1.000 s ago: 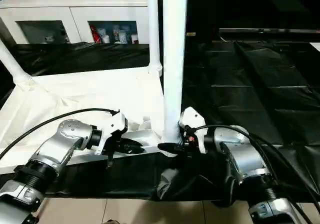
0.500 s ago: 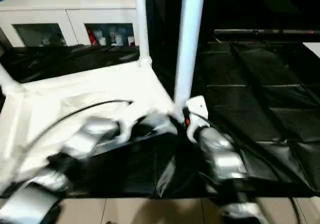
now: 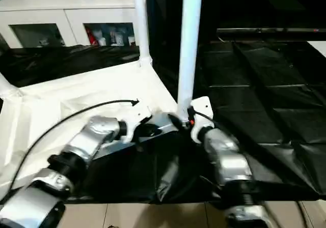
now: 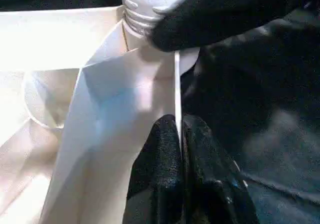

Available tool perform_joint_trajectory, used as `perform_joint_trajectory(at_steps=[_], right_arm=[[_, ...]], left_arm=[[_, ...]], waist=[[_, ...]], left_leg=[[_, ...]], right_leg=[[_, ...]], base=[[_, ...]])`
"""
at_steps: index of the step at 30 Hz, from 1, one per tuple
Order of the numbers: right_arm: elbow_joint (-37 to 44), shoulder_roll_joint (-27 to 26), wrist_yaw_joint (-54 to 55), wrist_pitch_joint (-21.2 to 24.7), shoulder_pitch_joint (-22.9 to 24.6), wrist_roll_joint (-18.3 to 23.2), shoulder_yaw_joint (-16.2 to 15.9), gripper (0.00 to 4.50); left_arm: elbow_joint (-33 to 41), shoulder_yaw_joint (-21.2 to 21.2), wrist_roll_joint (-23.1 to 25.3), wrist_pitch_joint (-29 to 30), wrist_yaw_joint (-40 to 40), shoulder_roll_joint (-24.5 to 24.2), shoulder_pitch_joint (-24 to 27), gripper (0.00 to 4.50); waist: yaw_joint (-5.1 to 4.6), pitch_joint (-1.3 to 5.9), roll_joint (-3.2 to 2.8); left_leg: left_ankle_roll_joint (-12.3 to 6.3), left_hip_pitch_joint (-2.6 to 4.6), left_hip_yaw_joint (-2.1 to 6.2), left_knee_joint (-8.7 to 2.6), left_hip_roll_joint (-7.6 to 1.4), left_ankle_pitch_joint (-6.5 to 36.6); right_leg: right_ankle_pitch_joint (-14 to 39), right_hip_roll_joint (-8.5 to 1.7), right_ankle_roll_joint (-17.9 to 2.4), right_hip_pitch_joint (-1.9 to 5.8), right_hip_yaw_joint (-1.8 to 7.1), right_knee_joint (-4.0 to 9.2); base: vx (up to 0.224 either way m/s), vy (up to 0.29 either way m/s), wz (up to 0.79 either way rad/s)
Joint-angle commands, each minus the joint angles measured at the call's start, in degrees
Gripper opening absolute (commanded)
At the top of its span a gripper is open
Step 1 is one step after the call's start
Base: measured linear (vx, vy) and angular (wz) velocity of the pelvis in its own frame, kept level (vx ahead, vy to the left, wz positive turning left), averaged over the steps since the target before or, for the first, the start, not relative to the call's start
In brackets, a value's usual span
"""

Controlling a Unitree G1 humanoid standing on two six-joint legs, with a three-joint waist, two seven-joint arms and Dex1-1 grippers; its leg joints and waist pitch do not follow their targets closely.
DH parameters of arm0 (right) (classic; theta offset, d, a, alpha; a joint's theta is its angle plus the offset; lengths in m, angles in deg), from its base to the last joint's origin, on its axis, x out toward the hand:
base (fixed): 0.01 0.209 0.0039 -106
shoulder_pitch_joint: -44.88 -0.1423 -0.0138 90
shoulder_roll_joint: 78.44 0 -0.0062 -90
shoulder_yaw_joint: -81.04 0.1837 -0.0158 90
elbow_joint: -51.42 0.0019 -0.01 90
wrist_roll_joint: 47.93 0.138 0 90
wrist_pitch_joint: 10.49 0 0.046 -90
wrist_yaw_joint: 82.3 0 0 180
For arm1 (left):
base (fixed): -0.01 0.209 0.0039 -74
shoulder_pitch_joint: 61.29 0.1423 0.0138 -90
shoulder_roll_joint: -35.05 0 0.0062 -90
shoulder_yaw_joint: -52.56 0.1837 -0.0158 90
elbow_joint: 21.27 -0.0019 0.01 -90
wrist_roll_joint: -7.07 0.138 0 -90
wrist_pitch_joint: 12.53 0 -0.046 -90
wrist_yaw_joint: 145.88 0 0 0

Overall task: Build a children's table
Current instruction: Rotate leg to tighten

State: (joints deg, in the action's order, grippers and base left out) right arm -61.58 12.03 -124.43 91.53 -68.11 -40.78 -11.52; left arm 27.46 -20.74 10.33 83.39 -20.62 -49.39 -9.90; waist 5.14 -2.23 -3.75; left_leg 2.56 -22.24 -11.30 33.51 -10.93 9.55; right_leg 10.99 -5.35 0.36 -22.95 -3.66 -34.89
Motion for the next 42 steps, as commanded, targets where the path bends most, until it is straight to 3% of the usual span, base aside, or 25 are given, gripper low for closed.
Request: perform_joint_trajectory(at_steps=[1,4,7,11,17,18,22,23,25,30,35,37,39,42], right_arm=[[3.68,0.76,-9.59,-0.49,-0.13,2.3,-4.68,4.31],[4.8,5.67,-17.56,-0.41,-0.05,2.94,-5.38,4.31],[6.0,8.37,-22.2,0.87,0.36,3.56,-6.26,4.31],[6.38,10.25,-25.2,0.91,0.58,3.75,-7.35,4.31],[5.27,9.72,-26.13,0.69,0.02,3.74,-8.02,4.31],[5.25,9.69,-26.33,0.86,0.0,3.73,-8.1,4.06],[4.9,8.98,-26.03,0.64,0.16,3.43,-8.21,3.93],[4.88,8.82,-26.0,0.66,0.22,3.45,-8.25,3.64],[4.89,8.82,-26.02,0.68,0.24,3.48,-8.29,3.53],[5.19,8.96,-25.94,0.67,0.86,3.81,-8.55,3.11],[4.19,7.15,-20.55,0.55,1.54,3.22,-6.96,2.76],[1.67,4.04,-11.67,0.46,1.27,1.49,-4.94,2.73],[-0.75,-0.72,0.56,2.13,1.11,-0.01,-2.13,2.7],[-1.42,-6.32,12.04,4.46,1.41,-0.67,0.33,2.69]], left_arm=[[1.36,0.94,-0.98,-1.6,-3.14,-0.73,0.76,0.0],[3.75,1.8,-1.8,-2.85,-8.85,-3.69,2.31,0.0],[5.21,2.38,-2.12,-3.51,-11.96,-5.53,3.17,0.0],[8.82,2.12,-3.94,-1.74,-15.85,-7.35,4.59,0.0],[12.87,2.06,-5.81,0.21,-19.24,-9.02,6.76,0.0],[13.02,2.09,-5.9,0.19,-19.33,-9.14,6.9,0.0],[13.41,2.22,-5.77,0.16,-19.26,-9.39,7.38,0.0],[13.6,2.21,-5.69,0.32,-19.17,-9.45,7.48,0.0],[13.74,2.21,-5.69,0.45,-19.16,-9.5,7.53,0.0],[14.44,2.04,-5.56,1.21,-18.89,-9.91,8.07,0.0],[11.74,1.01,-4.1,1.19,-13.04,-8.08,7.0,0.0],[7.94,-0.04,-2.68,1.22,-7.03,-5.82,5.02,0.0],[3.52,-1.11,-1.45,1.15,0.21,-2.67,2.15,0.0],[-0.99,-1.8,-0.03,1.54,8.15,0.75,-1.16,0.0]], waist=[[0.28,3.58,1.16],[0.28,3.55,1.24],[0.37,3.37,1.49],[0.44,3.32,1.38],[0.67,3.48,1.31],[0.74,3.44,1.29],[1.16,3.4,1.43],[1.18,3.4,1.47],[1.2,3.44,1.5],[1.23,3.47,1.22],[1.02,3.35,1.22],[0.84,3.1,1.08],[0.51,2.97,0.99],[-0.03,3.11,0.93]], left_leg=[[-4.14,0.8,1.19,-3.49,-2.17,11.66],[-5.14,0.62,1.02,-3.3,-2.19,11.0],[-4.99,0.82,0.95,-3.4,-2.34,12.29],[-3.9,0.97,1.1,-3.61,-2.53,13.37],[-4.25,1.02,0.98,-3.44,-2.54,11.6],[-4.24,1.02,0.97,-3.46,-2.57,11.67],[-3.56,1.09,0.98,-3.5,-2.51,12.08],[-3.49,1.03,1.0,-3.51,-2.49,11.93],[-3.47,0.98,1.01,-3.46,-2.44,11.64],[-3.6,1.0,1.02,-3.4,-2.43,11.24],[-2.53,1.09,1.12,-3.63,-2.34,13.13],[-1.86,1.23,1.02,-3.71,-2.19,14.45],[0.12,1.53,1.25,-4.01,-1.95,16.75],[1.36,1.41,1.57,-4.34,-1.94,17.25]], right_leg=[[7.48,-3.12,-12.63,2.99,2.07,4.24],[6.81,-3.12,-13.59,2.9,2.02,4.06],[9.73,-3.1,-13.57,2.62,2.04,4.29],[11.5,-3.24,-13.62,2.53,2.14,4.24],[8.7,-3.09,-14.55,2.35,2.17,3.9],[8.65,-3.08,-14.55,2.3,2.19,3.89],[10.03,-3.16,-13.83,2.34,2.24,4.0],[9.97,-3.16,-13.7,2.36,2.25,3.94],[9.78,-3.18,-13.53,2.43,2.24,3.92],[9.04,-3.1,-13.71,2.41,2.22,3.84],[10.91,-3.07,-13.31,2.42,2.17,4.11],[13.57,-3.04,-12.66,2.08,2.27,4.6],[18.82,-3.23,-10.97,2.0,2.24,5.14],[18.37,-3.09,-9.97,2.19,2.17,5.06]], base=[[0.0,0.0,0.0],[0.0,0.0,0.0],[0.0,0.0,0.0],[0.0,0.0,0.0],[0.0,0.0,0.0],[0.0,0.0,0.0],[0.0,0.0,0.0],[0.0,0.0,0.0],[0.0,0.0,0.0],[0.0,0.0,0.0],[0.0,0.0,0.0],[0.0,0.0,0.0],[0.0,0.0,0.0],[0.0,0.0,0.0]])
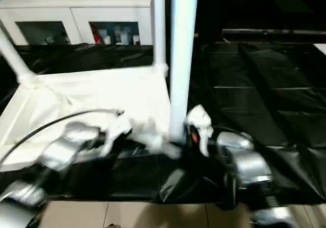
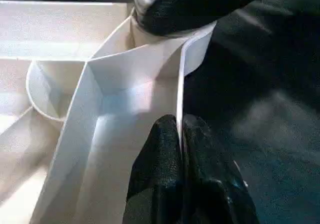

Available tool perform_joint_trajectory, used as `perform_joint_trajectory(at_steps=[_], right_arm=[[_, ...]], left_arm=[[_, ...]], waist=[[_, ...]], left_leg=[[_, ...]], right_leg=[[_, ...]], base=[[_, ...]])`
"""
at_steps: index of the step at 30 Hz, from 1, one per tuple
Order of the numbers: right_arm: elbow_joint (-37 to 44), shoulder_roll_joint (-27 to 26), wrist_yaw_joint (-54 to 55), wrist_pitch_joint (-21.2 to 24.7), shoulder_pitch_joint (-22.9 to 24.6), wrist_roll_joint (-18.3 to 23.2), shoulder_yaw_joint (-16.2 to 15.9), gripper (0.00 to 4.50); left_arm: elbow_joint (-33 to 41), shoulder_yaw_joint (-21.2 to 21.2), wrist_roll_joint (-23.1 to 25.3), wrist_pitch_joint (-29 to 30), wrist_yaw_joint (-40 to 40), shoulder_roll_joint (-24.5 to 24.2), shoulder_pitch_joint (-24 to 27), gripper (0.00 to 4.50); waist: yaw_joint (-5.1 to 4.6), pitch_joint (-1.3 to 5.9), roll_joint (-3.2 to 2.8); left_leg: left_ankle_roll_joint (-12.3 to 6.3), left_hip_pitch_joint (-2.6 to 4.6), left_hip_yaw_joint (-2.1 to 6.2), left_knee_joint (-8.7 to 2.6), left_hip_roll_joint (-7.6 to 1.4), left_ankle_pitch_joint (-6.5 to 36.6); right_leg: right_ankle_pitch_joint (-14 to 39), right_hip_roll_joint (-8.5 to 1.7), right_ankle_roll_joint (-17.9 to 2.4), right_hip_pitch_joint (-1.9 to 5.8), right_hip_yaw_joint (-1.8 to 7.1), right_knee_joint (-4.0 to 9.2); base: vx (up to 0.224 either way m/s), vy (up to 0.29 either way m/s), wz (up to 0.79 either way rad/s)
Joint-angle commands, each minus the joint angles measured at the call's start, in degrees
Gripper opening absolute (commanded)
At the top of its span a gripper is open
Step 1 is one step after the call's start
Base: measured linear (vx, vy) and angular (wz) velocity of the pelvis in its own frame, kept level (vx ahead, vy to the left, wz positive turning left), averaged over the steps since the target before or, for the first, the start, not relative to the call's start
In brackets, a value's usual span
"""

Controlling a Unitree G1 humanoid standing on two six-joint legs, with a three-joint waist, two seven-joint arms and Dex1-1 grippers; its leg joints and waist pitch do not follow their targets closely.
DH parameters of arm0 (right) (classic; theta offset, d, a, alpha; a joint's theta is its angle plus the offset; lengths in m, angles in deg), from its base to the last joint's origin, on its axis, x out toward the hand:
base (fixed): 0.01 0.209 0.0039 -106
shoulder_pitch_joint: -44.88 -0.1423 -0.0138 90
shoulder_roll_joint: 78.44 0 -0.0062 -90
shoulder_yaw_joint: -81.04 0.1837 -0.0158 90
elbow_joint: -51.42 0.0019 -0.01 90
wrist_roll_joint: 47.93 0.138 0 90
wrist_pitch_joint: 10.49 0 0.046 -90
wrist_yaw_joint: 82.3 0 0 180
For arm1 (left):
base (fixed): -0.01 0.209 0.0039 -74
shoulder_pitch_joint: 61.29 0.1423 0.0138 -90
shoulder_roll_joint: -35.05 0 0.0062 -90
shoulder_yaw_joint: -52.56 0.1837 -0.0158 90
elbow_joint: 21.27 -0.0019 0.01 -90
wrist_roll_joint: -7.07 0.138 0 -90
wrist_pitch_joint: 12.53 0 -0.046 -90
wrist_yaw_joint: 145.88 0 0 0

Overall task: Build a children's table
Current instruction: Rotate leg to tighten

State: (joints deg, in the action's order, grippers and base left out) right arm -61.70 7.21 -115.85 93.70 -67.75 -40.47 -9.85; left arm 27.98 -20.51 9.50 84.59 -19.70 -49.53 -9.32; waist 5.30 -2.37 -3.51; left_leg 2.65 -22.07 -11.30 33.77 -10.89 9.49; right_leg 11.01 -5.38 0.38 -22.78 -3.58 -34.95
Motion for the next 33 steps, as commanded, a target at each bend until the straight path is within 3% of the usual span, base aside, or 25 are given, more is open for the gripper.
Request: perform_joint_trajectory(at_steps=[1,2,5,8,9,11,14,17,21,24,30,33], right_arm=[[-1.09,-2.76,5.29,2.79,1.21,-0.98,-1.15,2.69],[-0.84,-4.41,7.42,2.74,1.39,-1.29,-1.24,2.69],[-0.11,-8.43,11.33,1.67,1.75,-2.29,-2.51,2.69],[1.21,-10.15,10.07,-1.26,2.16,-2.97,-4.24,2.69],[1.46,-10.24,9.76,-1.74,2.21,-2.91,-4.29,3.25],[2.29,-10.4,9.03,-1.4,2.28,-1.45,-3.58,3.39],[3.27,-7.75,5.18,-0.74,1.67,0.16,-2.93,3.73],[4.58,0.15,-6.95,-0.16,0.61,1.86,-3.78,3.92],[6.18,6.99,-18.94,2.23,0.53,4.74,-4.45,4.04],[6.44,10.63,-24.45,1.27,0.77,4.16,-5.89,4.04],[5.3,14.53,-32.43,0.4,-0.81,4.75,-7.46,4.04],[4.84,14.33,-33.83,0.31,-1.8,5.52,-7.69,4.04]], left_arm=[[-2.4,-2.2,0.91,0.53,8.83,1.71,-2.45,0.0],[-3.43,-2.41,1.07,0.63,10.99,2.8,-3.31,0.0],[-5.24,-2.49,1.64,0.45,15.15,5.15,-5.1,0.0],[-6.67,-2.05,2.18,-1.24,14.82,6.12,-6.02,0.0],[-6.79,-1.93,2.24,-1.65,14.24,6.13,-6.03,0.0],[-7.48,-1.69,2.18,-2.65,12.98,6.17,-6.14,0.0],[-6.59,-0.93,1.69,-3.76,8.39,4.84,-5.0,0.0],[-3.65,-0.12,0.18,-4.68,0.16,1.88,-2.31,0.0],[-0.66,0.79,-1.25,-5.53,-7.04,-1.02,0.07,0.0],[0.17,1.03,-1.59,-5.38,-9.18,-2.44,0.86,0.0],[6.34,0.54,-5.09,-2.82,-17.28,-5.97,4.13,0.0],[7.95,0.31,-5.6,-2.22,-18.51,-6.87,5.03,0.0]], waist=[[-0.16,3.39,0.43],[-0.33,3.41,0.61],[-0.27,3.5,0.41],[-0.18,3.46,0.3],[-0.16,3.43,0.24],[-0.15,3.46,0.24],[-0.32,3.45,0.25],[-0.35,3.51,0.48],[0.03,3.9,0.9],[0.36,3.91,0.78],[0.15,3.5,1.1],[0.19,3.52,1.18]], left_leg=[[1.4,1.67,1.51,-4.5,-2.03,17.71],[1.04,1.42,1.47,-4.49,-1.95,17.27],[0.18,1.09,1.42,-4.33,-1.7,15.79],[-0.76,1.09,1.41,-4.33,-1.77,15.93],[-0.89,1.12,1.42,-4.37,-1.78,16.45],[-0.91,1.07,1.49,-4.44,-1.85,16.61],[-1.12,0.96,1.59,-4.58,-1.95,17.05],[-2.21,0.69,1.46,-4.29,-1.96,15.89],[-4.86,0.36,1.15,-3.51,-1.99,10.28],[-6.19,0.47,0.93,-3.24,-2.18,9.36],[-4.63,0.75,1.01,-3.76,-2.5,12.94],[-4.23,0.8,1.03,-3.79,-2.56,12.57]], right_leg=[[16.94,-3.01,-10.08,1.69,2.22,5.12],[15.26,-3.05,-10.47,2.0,2.25,5.05],[13.78,-3.16,-10.29,2.18,2.22,5.1],[14.3,-3.19,-9.93,2.2,2.18,5.25],[15.2,-3.18,-9.68,2.17,2.16,5.43],[15.36,-3.16,-9.64,2.2,2.15,5.33],[15.24,-3.19,-9.41,2.27,2.12,5.3],[13.35,-3.19,-10.08,2.61,2.15,5.09],[5.88,-3.05,-12.8,3.14,1.92,4.13],[4.78,-3.05,-14.08,2.72,1.86,3.92],[12.29,-3.13,-13.59,2.33,1.93,4.44],[12.32,-3.13,-13.54,2.24,2.03,4.29]], base=[[0.0,0.0,0.0],[0.0,0.0,0.0],[0.0,0.0,0.0],[0.0,0.0,0.0],[0.0,0.0,0.0],[0.0,0.0,0.0],[0.0,0.0,0.0],[0.0,0.0,0.0],[0.0,0.0,0.0],[0.0,0.0,0.0],[0.0,0.0,0.0],[0.0,0.0,0.0]])
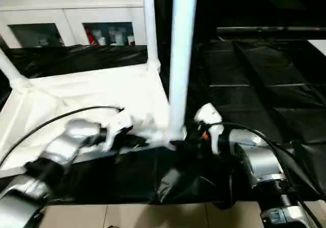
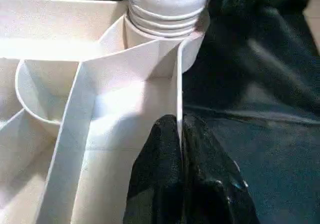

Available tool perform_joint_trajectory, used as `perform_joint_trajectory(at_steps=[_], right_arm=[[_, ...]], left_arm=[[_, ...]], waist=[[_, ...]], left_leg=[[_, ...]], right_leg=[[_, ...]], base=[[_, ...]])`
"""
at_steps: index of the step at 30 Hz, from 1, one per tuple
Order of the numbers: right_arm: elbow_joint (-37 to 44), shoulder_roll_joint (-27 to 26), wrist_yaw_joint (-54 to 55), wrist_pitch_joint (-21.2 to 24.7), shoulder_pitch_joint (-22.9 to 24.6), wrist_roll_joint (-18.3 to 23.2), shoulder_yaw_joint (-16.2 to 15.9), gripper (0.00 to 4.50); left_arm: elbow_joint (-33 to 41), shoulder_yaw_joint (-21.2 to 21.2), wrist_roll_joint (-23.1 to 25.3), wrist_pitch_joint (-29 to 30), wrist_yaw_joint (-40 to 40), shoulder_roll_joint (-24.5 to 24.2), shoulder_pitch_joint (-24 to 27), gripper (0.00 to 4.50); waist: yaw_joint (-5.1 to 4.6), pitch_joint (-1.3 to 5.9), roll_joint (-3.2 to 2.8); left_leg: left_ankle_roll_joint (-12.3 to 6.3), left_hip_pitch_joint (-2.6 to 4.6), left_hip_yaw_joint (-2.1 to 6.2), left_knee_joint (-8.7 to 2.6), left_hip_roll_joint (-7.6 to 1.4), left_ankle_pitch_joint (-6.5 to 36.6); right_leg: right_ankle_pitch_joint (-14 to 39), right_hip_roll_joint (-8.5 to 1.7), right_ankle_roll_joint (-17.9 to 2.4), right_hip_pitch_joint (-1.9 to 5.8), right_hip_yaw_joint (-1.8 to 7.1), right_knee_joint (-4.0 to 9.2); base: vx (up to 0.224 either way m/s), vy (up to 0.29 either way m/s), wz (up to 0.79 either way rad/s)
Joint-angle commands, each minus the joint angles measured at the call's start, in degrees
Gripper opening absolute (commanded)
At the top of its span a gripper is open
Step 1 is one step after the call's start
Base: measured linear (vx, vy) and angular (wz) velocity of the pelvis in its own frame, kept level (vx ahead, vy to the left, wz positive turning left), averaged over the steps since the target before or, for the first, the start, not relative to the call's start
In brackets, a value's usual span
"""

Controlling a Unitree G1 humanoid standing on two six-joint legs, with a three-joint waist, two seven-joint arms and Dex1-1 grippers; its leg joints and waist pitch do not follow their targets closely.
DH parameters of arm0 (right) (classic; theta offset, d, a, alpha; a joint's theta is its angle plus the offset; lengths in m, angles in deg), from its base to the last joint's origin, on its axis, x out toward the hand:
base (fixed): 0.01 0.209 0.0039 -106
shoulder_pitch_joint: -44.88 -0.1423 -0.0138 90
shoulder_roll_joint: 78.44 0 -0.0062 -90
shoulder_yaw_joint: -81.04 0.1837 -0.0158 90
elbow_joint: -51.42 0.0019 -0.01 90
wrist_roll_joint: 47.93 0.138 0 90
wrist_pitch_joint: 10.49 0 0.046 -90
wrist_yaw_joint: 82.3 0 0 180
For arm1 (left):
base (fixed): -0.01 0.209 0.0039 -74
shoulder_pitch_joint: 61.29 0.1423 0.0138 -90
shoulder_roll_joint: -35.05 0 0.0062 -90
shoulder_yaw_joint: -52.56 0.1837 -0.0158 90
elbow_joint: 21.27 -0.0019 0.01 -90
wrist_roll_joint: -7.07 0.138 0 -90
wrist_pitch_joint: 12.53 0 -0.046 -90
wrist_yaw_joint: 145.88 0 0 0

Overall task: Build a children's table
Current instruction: Rotate leg to tighten

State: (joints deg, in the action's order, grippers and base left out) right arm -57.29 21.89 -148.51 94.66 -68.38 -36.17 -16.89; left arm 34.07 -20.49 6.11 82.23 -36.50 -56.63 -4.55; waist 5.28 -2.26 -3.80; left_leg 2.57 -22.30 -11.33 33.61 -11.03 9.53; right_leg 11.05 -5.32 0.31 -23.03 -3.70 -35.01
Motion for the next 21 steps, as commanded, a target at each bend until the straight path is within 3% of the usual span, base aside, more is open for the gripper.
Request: perform_joint_trajectory(at_steps=[1,8,13,21], right_arm=[[0.36,-0.45,-1.23,-0.52,-1.3,1.35,-0.66,4.04],[-0.32,-0.87,-3.59,-0.8,-1.38,1.15,-1.97,3.55],[-0.95,-0.01,-4.46,-2.44,-1.17,0.06,-2.86,3.14],[-1.76,0.07,-3.11,-2.26,-0.71,-0.72,-2.91,2.46]], left_arm=[[1.9,0.23,-2.2,0.12,-1.7,0.19,0.31,0.0],[3.84,-0.02,-2.19,1.23,-1.14,-0.04,1.68,0.0],[4.58,-0.18,-1.95,1.67,-0.92,-0.1,2.17,0.0],[4.45,-0.06,-1.04,2.1,0.51,-0.11,2.37,0.0]], waist=[[0.22,3.44,1.61],[0.74,3.58,1.98],[0.74,3.43,1.94],[0.79,3.57,1.87]], left_leg=[[-4.18,1.04,1.03,-3.6,-2.43,12.38],[-4.98,0.91,0.89,-3.32,-2.33,9.44],[-4.41,0.97,0.95,-3.41,-2.29,10.61],[-4.99,0.94,0.92,-3.23,-2.18,9.44]], right_leg=[[11.97,-3.2,-13.49,2.49,2.17,4.32],[8.86,-3.28,-13.61,2.57,2.22,3.87],[11.98,-3.31,-12.77,2.49,2.24,4.22],[9.8,-3.1,-13.07,2.54,2.19,3.99]], base=[[0.0,0.0,0.0],[0.0,0.0,0.0],[0.0,0.0,0.0],[0.0,0.0,0.0]])
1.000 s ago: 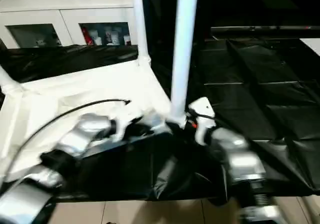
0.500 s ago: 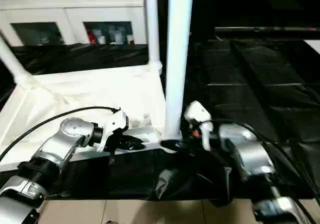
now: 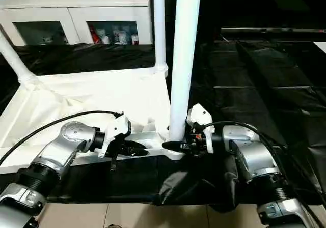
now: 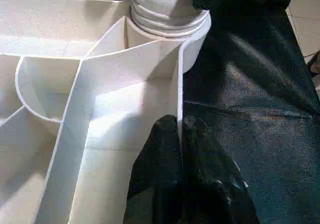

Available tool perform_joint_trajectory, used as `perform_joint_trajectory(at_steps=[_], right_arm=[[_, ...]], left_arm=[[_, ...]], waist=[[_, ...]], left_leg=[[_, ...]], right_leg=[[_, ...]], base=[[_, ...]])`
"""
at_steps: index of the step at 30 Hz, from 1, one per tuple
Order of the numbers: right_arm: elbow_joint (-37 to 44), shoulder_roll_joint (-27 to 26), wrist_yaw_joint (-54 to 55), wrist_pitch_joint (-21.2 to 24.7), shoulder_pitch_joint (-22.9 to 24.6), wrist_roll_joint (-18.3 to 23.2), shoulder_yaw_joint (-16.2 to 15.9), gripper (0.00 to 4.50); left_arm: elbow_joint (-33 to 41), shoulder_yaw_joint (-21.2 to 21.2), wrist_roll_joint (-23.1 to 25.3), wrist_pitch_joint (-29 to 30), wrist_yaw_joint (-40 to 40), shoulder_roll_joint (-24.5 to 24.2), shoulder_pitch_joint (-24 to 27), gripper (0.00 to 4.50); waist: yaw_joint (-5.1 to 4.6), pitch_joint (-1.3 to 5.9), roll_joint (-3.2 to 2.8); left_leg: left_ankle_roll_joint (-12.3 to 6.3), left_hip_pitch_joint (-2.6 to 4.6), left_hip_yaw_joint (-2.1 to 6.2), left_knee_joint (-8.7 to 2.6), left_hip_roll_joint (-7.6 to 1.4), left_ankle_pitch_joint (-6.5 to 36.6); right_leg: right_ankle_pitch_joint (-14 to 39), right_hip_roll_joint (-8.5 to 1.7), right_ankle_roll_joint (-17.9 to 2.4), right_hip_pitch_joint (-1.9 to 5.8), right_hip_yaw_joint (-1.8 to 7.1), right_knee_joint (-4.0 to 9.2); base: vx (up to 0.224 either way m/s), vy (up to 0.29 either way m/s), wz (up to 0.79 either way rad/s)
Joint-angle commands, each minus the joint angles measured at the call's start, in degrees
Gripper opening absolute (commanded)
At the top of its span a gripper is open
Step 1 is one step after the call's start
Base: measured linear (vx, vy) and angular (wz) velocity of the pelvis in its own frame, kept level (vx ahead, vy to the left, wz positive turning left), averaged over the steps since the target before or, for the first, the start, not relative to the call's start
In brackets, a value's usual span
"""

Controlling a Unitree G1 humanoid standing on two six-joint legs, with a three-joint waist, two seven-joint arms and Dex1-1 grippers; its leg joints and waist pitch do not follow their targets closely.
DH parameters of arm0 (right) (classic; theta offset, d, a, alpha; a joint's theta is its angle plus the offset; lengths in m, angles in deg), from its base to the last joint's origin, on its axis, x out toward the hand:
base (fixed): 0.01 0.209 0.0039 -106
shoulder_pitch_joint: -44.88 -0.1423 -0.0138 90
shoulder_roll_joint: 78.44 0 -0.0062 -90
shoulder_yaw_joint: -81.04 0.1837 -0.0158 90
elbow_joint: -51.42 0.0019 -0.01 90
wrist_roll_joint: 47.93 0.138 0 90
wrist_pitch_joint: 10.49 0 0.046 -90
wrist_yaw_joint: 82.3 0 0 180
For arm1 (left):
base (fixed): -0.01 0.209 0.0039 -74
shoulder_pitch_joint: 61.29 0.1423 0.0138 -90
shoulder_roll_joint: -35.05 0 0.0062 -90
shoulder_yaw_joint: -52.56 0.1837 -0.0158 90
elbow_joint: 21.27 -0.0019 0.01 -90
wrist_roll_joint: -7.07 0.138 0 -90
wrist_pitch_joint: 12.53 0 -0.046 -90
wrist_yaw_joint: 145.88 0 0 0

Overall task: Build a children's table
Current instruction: Rotate leg to tighten

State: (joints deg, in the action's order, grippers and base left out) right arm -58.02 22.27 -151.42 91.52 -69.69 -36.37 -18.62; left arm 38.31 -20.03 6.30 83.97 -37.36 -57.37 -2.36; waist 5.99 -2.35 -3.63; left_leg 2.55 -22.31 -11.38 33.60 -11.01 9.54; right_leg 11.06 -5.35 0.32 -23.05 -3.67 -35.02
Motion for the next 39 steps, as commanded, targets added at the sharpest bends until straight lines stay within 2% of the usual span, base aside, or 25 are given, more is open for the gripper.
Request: perform_joint_trajectory(at_steps=[1,2,4,6,8,9,10,11,12,14,17,18,19,20,22,23,25,27,28,29,31,32,34,36,39], right_arm=[[-1.43,-0.74,1.18,1.19,0.65,-0.51,-0.78,2.32],[-2.41,-1.87,4.73,2.01,0.82,-1.07,-0.11,2.28],[-4.13,-4.28,11.71,2.76,1.22,-2.36,1.02,2.19],[-5.13,-7.51,19.32,3.21,1.83,-3.4,2.48,2.07],[-5.49,-12.36,29.43,5.6,2.39,-4.11,4.82,2.03],[-5.31,-14.37,33.02,6.7,2.63,-4.21,5.61,2.02],[-5.31,-14.37,33.02,6.7,2.63,-4.21,5.61,2.01],[-5.18,-17.49,38.5,7.85,2.59,-4.4,6.67,2.0],[-5.13,-19.4,41.2,8.37,2.33,-4.25,7.24,2.0],[-4.82,-22.25,44.62,8.35,1.78,-4.23,7.63,2.0],[-4.29,-22.91,44.77,8.01,1.7,-4.48,7.1,2.0],[-2.65,-23.5,43.6,6.72,1.95,-5.09,5.79,2.35],[-1.73,-23.36,41.75,6.47,2.08,-4.5,5.36,2.35],[-1.34,-23.21,40.86,6.47,2.12,-4.14,5.22,2.69],[-0.46,-21.57,37.03,6.75,1.53,-3.0,4.88,2.74],[-0.37,-20.52,35.12,6.7,1.14,-2.73,4.8,2.81],[-0.19,-17.01,28.8,5.58,0.19,-1.76,4.63,3.1],[-0.37,-14.71,25.83,4.46,-0.43,-1.78,4.56,3.3],[-0.15,-12.61,22.48,4.13,-0.62,-1.38,4.25,3.3],[0.4,-9.54,17.38,4.12,-0.83,-0.54,4.05,3.3],[0.82,-8.04,14.93,4.36,-0.91,-0.02,4.12,3.3],[1.75,-5.25,10.01,4.92,-0.9,0.96,3.81,3.3],[2.52,-3.01,5.44,5.16,-0.62,1.56,3.06,3.3],[2.93,-1.71,2.27,5.13,-0.34,1.92,2.44,3.3],[3.84,-0.28,-1.24,5.25,0.14,2.57,1.21,3.3]], left_arm=[[-0.33,-0.57,-0.63,0.26,2.71,1.01,-0.11,0.0],[-1.97,-0.95,0.41,0.3,6.04,2.06,-0.97,0.0],[-5.03,-1.86,1.83,-0.01,11.93,4.14,-2.7,0.0],[-7.78,-2.66,2.83,-0.32,17.43,6.37,-4.57,0.0],[-10.88,-3.27,3.95,0.33,23.9,9.14,-7.07,0.0],[-12.1,-3.47,4.41,0.7,26.59,10.33,-8.17,0.0],[-12.1,-3.47,4.41,0.7,26.59,10.33,-8.17,0.0],[-14.03,-4.29,4.69,1.46,31.1,12.38,-9.96,0.0],[-15.11,-4.83,4.61,1.6,33.52,13.57,-11.03,0.0],[-16.33,-5.22,4.4,1.47,35.47,14.97,-12.45,0.0],[-16.78,-5.09,4.47,0.88,35.18,15.24,-12.84,0.0],[-18.03,-4.67,4.94,-0.68,34.18,15.37,-13.39,0.0],[-17.99,-4.33,5.0,-1.24,32.74,15.05,-13.2,0.0],[-17.86,-4.22,4.99,-1.32,32.18,14.89,-13.07,0.0],[-17.15,-3.44,4.66,-1.8,28.55,13.6,-12.23,0.0],[-17.01,-3.11,4.63,-1.78,27.37,13.06,-11.96,0.0],[-15.68,-2.22,4.24,-1.86,23.1,11.47,-10.86,0.0],[-14.6,-1.89,3.79,-1.61,20.55,10.55,-10.12,0.0],[-13.22,-1.47,3.15,-1.75,17.67,9.67,-9.22,0.0],[-11.36,-0.8,2.22,-2.62,13.06,8.25,-7.8,0.0],[-10.45,-0.41,1.77,-3.22,10.66,7.38,-7.02,0.0],[-8.75,0.53,1.08,-3.74,6.19,5.37,-5.58,0.0],[-7.4,0.9,0.23,-3.44,3.13,3.87,-4.59,0.0],[-6.06,0.84,-0.57,-2.6,1.15,2.9,-3.84,0.0],[-3.45,0.99,-1.83,-0.88,-2.28,1.29,-2.58,0.0]], waist=[[0.07,3.64,1.67],[0.0,3.56,1.81],[-0.17,3.15,1.69],[-0.51,3.02,1.74],[-0.89,3.01,1.79],[-1.2,3.0,1.78],[-1.35,2.94,1.85],[-1.35,2.99,1.82],[-1.38,3.02,1.49],[-1.43,3.05,1.65],[-1.29,3.09,1.71],[-1.28,3.04,1.89],[-1.22,3.07,1.83],[-1.11,3.09,1.87],[-1.11,3.14,2.14],[-1.14,3.18,2.09],[-1.02,3.28,2.14],[-0.85,3.38,2.34],[-0.81,3.42,2.51],[-0.69,3.57,2.38],[-0.53,3.71,2.37],[-0.49,3.7,2.34],[-0.32,3.89,2.24],[-0.33,3.72,2.06],[-0.12,3.53,1.86]], left_leg=[[-4.98,0.94,0.97,-3.24,-2.21,9.49],[-4.81,1.0,0.95,-3.29,-2.22,10.0],[-3.53,1.27,0.95,-3.58,-2.1,12.61],[-1.14,1.58,1.26,-3.97,-2.06,15.54],[0.08,1.56,1.51,-4.36,-2.02,17.18],[0.68,1.79,1.61,-4.45,-1.97,18.41],[0.84,1.75,1.61,-4.5,-1.93,18.87],[0.88,1.76,1.68,-4.53,-1.88,19.41],[1.08,1.98,1.66,-4.55,-1.89,19.9],[1.32,1.98,1.71,-4.62,-1.78,20.82],[0.77,1.75,1.77,-4.68,-1.79,20.33],[0.49,1.77,1.67,-4.65,-1.81,20.43],[0.4,1.78,1.66,-4.61,-1.78,20.28],[0.2,1.81,1.62,-4.61,-1.86,19.91],[-0.41,1.46,1.69,-4.66,-1.86,19.24],[-0.71,1.24,1.71,-4.67,-1.91,18.65],[-1.17,1.37,1.55,-4.44,-1.94,17.77],[-2.33,0.92,1.38,-4.13,-1.95,14.79],[-2.7,0.87,1.31,-4.02,-1.89,14.03],[-3.36,0.83,1.29,-3.81,-1.98,12.4],[-4.47,0.8,1.14,-3.53,-2.12,10.45],[-5.11,0.8,1.02,-3.41,-2.08,9.45],[-5.86,0.82,0.94,-3.22,-2.22,8.48],[-6.23,0.86,0.87,-3.24,-2.3,9.18],[-5.18,1.1,0.93,-3.51,-2.53,11.12]], right_leg=[[9.93,-3.07,-13.11,2.55,2.15,4.01],[10.8,-3.07,-13.04,2.48,2.15,4.17],[15.32,-3.09,-12.25,2.19,2.19,4.78],[21.08,-3.31,-10.27,2.1,2.26,5.39],[22.34,-3.24,-9.18,2.15,2.15,5.59],[22.87,-3.18,-8.77,1.97,2.17,5.66],[23.13,-3.13,-8.56,1.99,2.19,5.74],[23.49,-3.24,-8.15,2.05,2.21,5.87],[23.34,-3.29,-8.14,1.75,2.31,6.02],[23.31,-3.23,-7.9,1.82,2.27,6.13],[22.33,-3.35,-7.63,1.98,2.3,6.15],[21.78,-3.28,-7.69,1.88,2.35,6.22],[21.5,-3.28,-7.67,1.88,2.38,6.19],[20.66,-3.33,-7.84,1.92,2.46,6.11],[19.96,-3.34,-7.96,2.24,2.38,5.9],[19.38,-3.44,-8.14,2.4,2.38,5.75],[18.26,-3.4,-8.6,2.4,2.37,5.7],[14.45,-3.49,-10.05,2.74,2.42,5.21],[13.98,-3.51,-10.2,2.74,2.37,5.17],[11.87,-3.48,-10.95,2.84,2.34,4.84],[8.04,-3.27,-12.33,2.87,2.25,4.32],[5.91,-3.11,-13.14,2.86,2.19,4.12],[3.78,-3.13,-14.19,2.92,2.13,3.72],[4.02,-3.1,-14.83,2.8,2.07,3.69],[7.02,-3.17,-14.89,2.59,2.13,3.97]], base=[[0.0,0.0,0.0],[0.0,0.0,0.0],[0.0,0.0,0.0],[0.0,0.0,0.0],[0.0,0.0,0.0],[0.0,0.0,0.0],[0.0,0.0,0.0],[0.0,0.0,0.0],[0.0,0.0,0.0],[0.0,0.0,0.0],[0.0,0.0,0.0],[0.0,0.0,0.0],[0.0,0.0,0.0],[0.0,0.0,0.0],[0.0,0.0,0.0],[0.0,0.0,0.0],[0.0,0.0,0.0],[0.0,0.0,0.0],[0.0,0.0,0.0],[0.0,0.0,0.0],[0.0,0.0,0.0],[0.0,0.0,0.0],[0.0,0.0,0.0],[0.0,0.0,0.0],[0.0,0.0,0.0]])
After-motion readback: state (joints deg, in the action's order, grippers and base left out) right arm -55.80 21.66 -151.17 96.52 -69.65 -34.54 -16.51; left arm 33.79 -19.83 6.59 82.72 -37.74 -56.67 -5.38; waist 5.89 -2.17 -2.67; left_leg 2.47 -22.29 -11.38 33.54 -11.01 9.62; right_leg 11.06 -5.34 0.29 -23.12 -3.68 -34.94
